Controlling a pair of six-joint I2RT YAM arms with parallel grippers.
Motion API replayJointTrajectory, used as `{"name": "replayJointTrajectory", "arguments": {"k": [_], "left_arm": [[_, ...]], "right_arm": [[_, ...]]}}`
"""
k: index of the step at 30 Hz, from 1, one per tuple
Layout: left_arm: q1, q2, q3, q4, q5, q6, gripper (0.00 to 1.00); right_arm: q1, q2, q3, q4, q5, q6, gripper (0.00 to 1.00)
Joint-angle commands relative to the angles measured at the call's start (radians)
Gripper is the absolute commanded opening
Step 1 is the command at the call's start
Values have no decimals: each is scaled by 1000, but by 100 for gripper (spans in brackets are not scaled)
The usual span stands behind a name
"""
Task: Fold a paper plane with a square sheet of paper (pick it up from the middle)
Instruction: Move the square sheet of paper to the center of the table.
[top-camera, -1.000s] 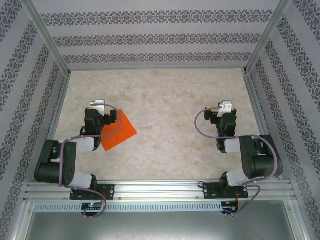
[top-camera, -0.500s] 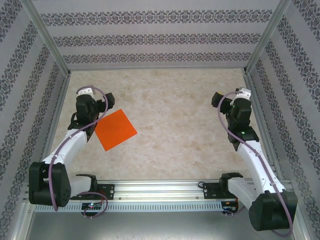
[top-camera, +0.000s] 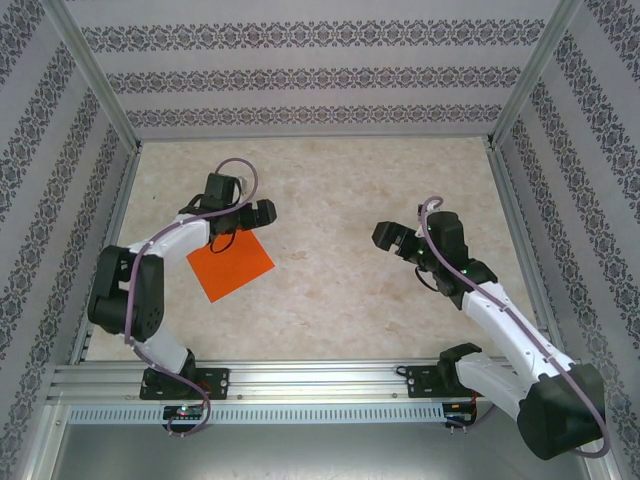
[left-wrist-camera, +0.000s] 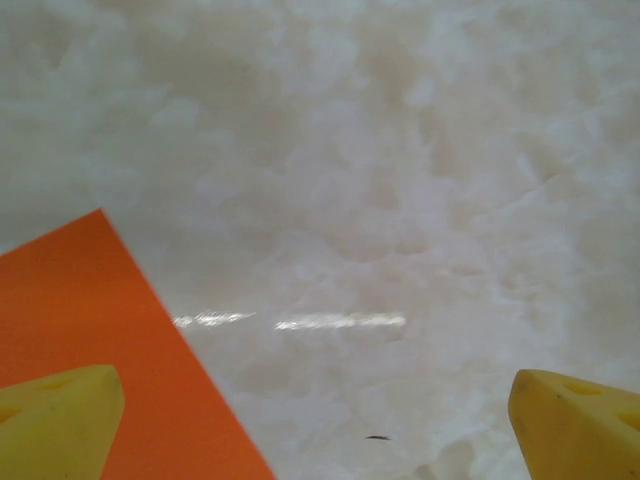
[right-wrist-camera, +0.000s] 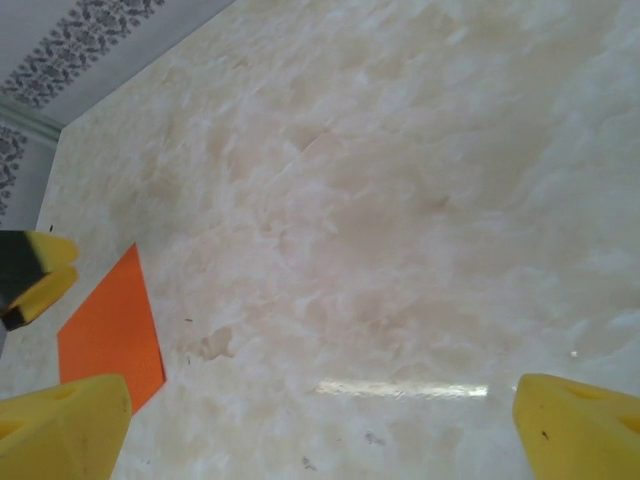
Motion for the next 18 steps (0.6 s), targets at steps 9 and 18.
{"name": "replayJointTrajectory", "arguments": {"k": [9, 18], "left_arm": [[4, 54, 53, -264, -242, -64, 100], [-8, 94, -38, -155, -93, -72, 99]], "right_arm": [[175, 115, 55, 48, 184, 157, 98], [255, 170, 55, 29, 265, 207, 98]]}}
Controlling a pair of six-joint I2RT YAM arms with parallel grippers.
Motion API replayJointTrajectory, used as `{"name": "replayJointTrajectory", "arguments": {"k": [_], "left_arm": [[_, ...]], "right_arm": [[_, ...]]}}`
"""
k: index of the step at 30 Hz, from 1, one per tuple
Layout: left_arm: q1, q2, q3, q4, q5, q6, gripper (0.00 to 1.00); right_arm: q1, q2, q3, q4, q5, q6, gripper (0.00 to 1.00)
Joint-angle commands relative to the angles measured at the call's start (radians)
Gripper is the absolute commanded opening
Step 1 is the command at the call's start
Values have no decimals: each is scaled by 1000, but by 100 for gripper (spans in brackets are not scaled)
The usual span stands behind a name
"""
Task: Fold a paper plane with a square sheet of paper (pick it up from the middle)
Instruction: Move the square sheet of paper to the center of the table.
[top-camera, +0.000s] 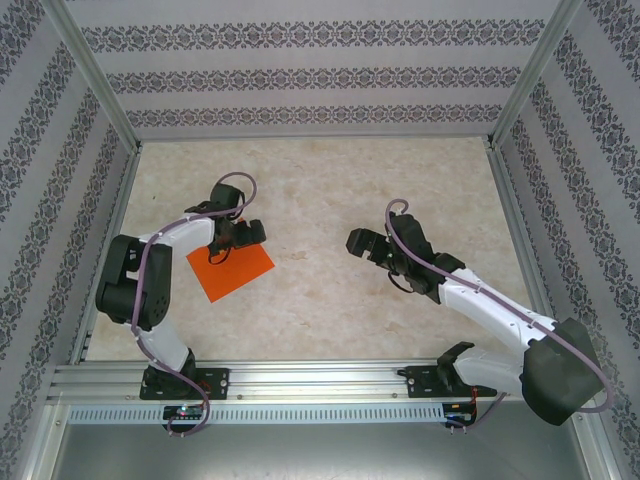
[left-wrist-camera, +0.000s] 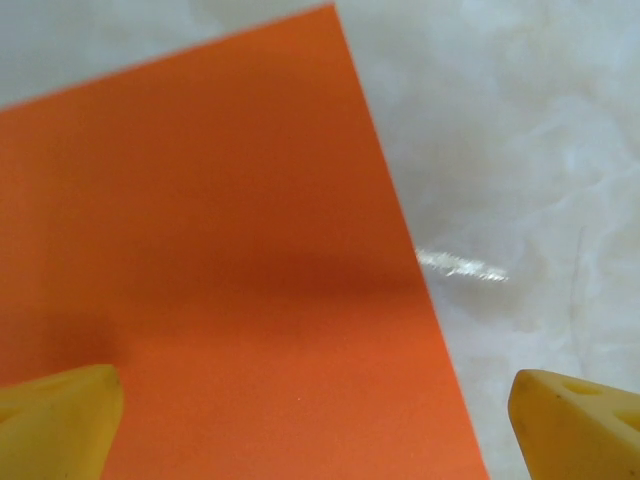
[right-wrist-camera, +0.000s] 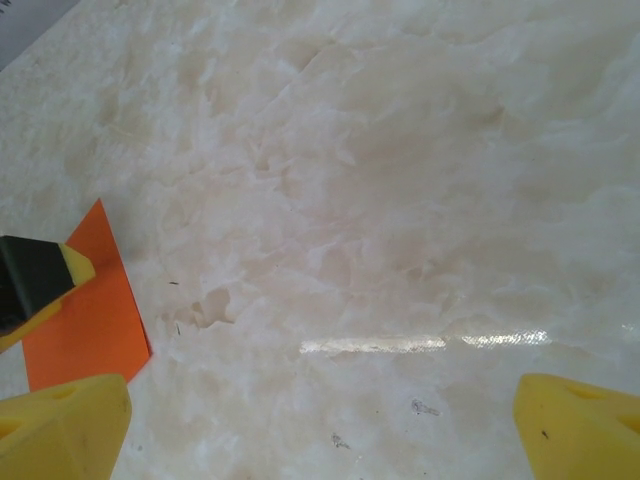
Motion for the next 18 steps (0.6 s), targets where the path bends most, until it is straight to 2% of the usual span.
{"name": "replayJointTrajectory", "arguments": {"k": [1, 6, 11, 18], "left_arm": [[-11, 31, -33, 58, 57, -16, 99], [-65, 84, -42, 107, 124, -11, 97], [-175, 145, -5, 136, 154, -23, 96], [-348, 183, 64, 205, 195, -142, 96]], "right_arm": [[18, -2, 0, 20, 76, 57, 98], [22, -14, -65, 42, 93, 115, 98], [24, -16, -80, -6, 112, 127, 98], [23, -21, -92, -73, 158, 161, 98]]}}
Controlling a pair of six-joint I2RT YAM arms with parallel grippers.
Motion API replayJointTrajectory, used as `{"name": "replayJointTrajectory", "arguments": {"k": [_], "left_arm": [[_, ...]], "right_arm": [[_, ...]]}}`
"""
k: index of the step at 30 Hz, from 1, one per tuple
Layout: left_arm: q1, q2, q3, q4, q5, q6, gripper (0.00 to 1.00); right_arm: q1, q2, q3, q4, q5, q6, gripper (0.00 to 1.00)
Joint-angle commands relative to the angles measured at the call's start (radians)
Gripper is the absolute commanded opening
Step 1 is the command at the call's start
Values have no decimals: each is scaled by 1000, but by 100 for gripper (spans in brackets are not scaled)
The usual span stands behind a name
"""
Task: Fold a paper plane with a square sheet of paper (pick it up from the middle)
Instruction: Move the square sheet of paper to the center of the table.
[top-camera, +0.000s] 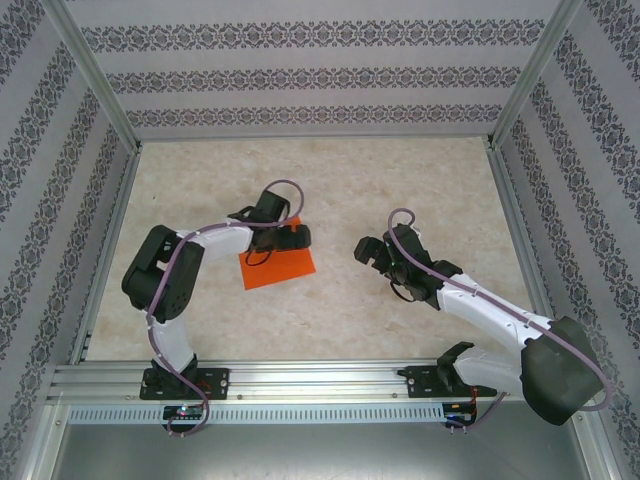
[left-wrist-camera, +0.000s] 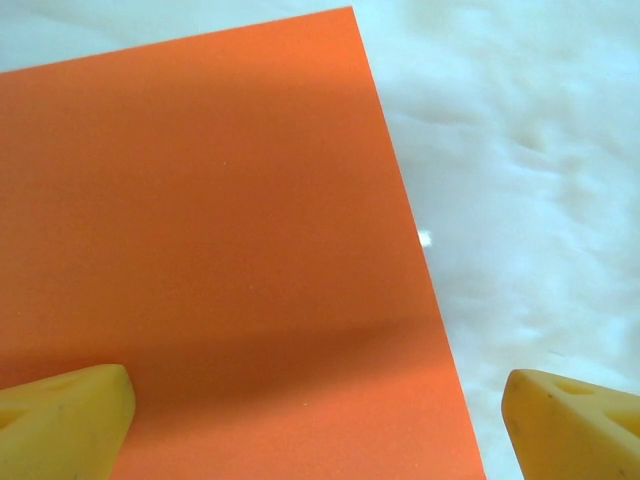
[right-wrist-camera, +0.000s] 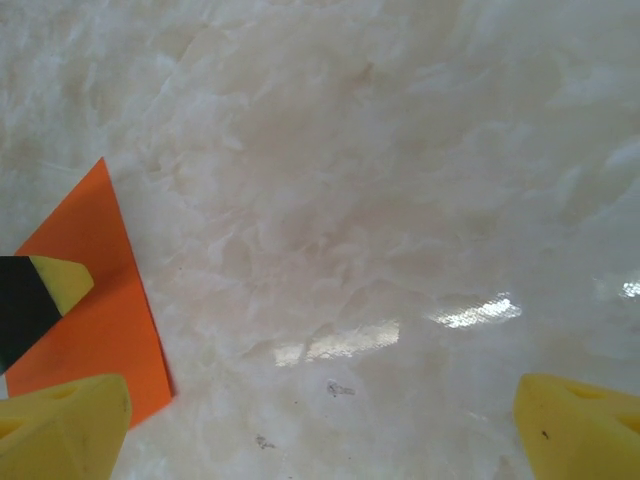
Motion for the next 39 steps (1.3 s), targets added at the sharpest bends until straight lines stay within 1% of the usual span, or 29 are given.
{"name": "replayJointTrajectory", "arguments": {"k": [1, 5, 7, 9, 12, 14, 16, 17, 19, 22, 24, 26, 29, 31, 35, 38, 39], "left_arm": [[-90, 65, 12, 0, 125, -104, 96], [-161, 58, 66, 15, 146, -126, 96], [-164, 14, 61, 19, 138, -133, 97], [-155, -61, 43, -20, 71, -124, 98], [-120, -200, -4, -81, -2, -111, 100], [-78, -298, -53, -117, -14, -115, 100], [-39, -402, -98, -179, -61, -113, 100], [-17, -460, -124, -210, -82, -113, 100], [21, -560, -181, -225, -89, -110, 100], [66, -684, -254, -244, -106, -87, 100], [80, -741, -290, -257, -111, -59, 100], [83, -772, -318, -260, -121, -50, 100], [92, -795, -346, -258, -114, -59, 100], [93, -802, -358, -247, -105, -60, 100], [95, -808, -393, -207, -122, -64, 100], [94, -807, -423, -161, -123, -68, 100], [94, -807, -434, -143, -130, -72, 100]], "right_arm": [[12, -22, -16, -44, 63, 45, 98], [16, -34, -13, -52, 67, 69, 98], [28, -47, -13, -44, 56, 68, 98], [40, -59, -9, -22, 43, 58, 96], [57, -38, 27, 46, -20, 35, 92], [79, 12, 71, 49, -47, 29, 88], [104, 80, 120, 34, -72, 27, 84], [116, 123, 146, 38, -103, 28, 81], [150, 206, 199, 69, -164, 19, 76], [208, 332, 290, 46, -185, -3, 76], [225, 415, 356, -5, -191, -24, 73], [228, 481, 393, -19, -203, -37, 71], [225, 535, 429, -30, -207, -37, 71], [226, 551, 444, -48, -192, -43, 71], [212, 601, 460, -98, -196, -79, 71], [192, 615, 437, -123, -228, -121, 67], [184, 609, 420, -126, -226, -133, 67]]}}
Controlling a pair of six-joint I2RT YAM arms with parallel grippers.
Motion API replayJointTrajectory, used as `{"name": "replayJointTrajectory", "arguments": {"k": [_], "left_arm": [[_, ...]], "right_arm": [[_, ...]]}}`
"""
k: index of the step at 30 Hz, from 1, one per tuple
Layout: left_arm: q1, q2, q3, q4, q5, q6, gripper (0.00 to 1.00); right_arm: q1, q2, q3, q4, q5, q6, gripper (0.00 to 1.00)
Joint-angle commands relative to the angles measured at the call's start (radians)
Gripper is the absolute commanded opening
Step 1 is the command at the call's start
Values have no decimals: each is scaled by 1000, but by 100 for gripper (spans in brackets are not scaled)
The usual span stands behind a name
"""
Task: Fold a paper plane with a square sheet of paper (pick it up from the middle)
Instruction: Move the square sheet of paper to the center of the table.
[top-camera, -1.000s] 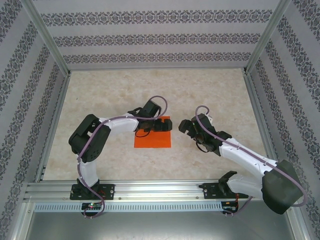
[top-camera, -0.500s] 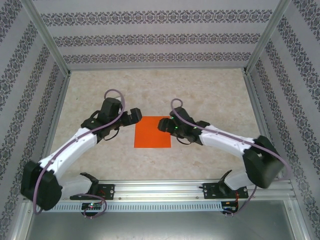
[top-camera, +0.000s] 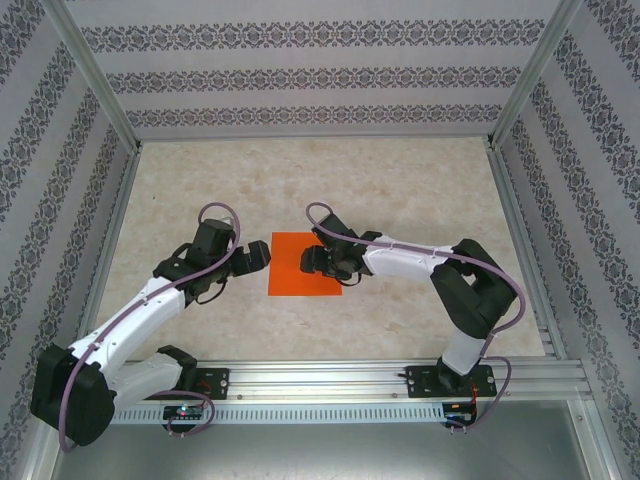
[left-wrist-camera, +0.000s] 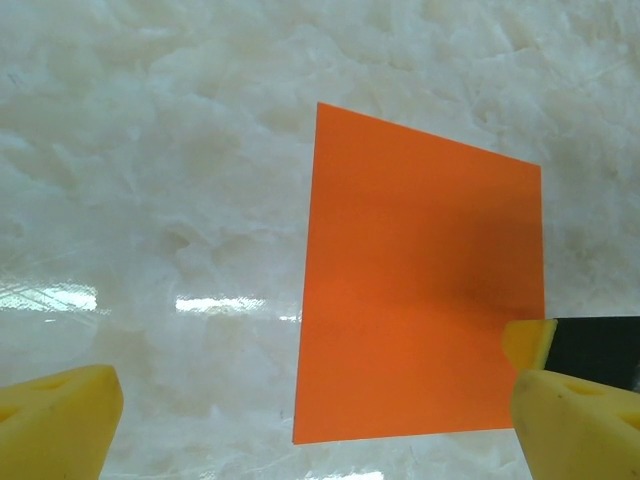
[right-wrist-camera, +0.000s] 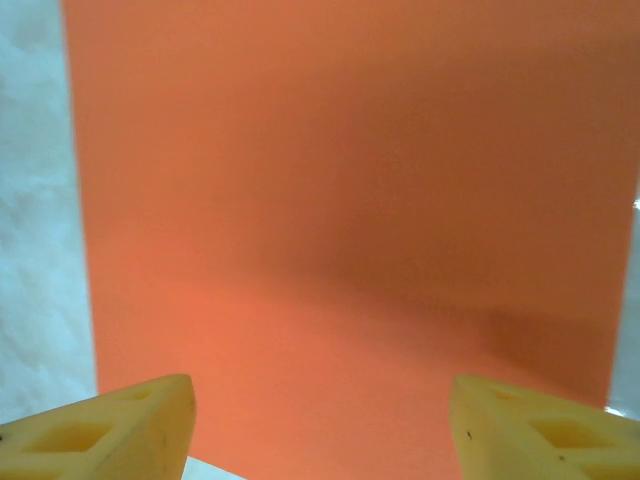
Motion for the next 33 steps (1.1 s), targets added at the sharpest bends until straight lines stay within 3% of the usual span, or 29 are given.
{"name": "replayJointTrajectory", "arguments": {"k": [1, 10, 14, 18, 22, 27, 33], "left_arm": [[13, -17, -33, 82, -29, 8, 100], [14, -64, -41, 174, -29, 31, 100], [15, -62, -41, 227, 34, 81, 100], [22, -23, -44, 258, 53, 47, 100], [26, 15, -34, 268, 87, 35, 100], [39, -35, -65, 239, -6, -7, 100], [48, -85, -75, 180, -22, 20, 100]], "right_arm": [[-35, 5, -32, -50, -22, -73, 68], [-198, -37, -149, -125, -59, -191, 67], [-198, -127, -140, -146, -57, -193, 68], [-171, -160, -101, -74, -106, -158, 69], [-159, -56, -5, -53, -109, -146, 69], [-159, 90, 82, -53, -122, -152, 68], [-155, 113, 41, -86, -65, -109, 67]]}}
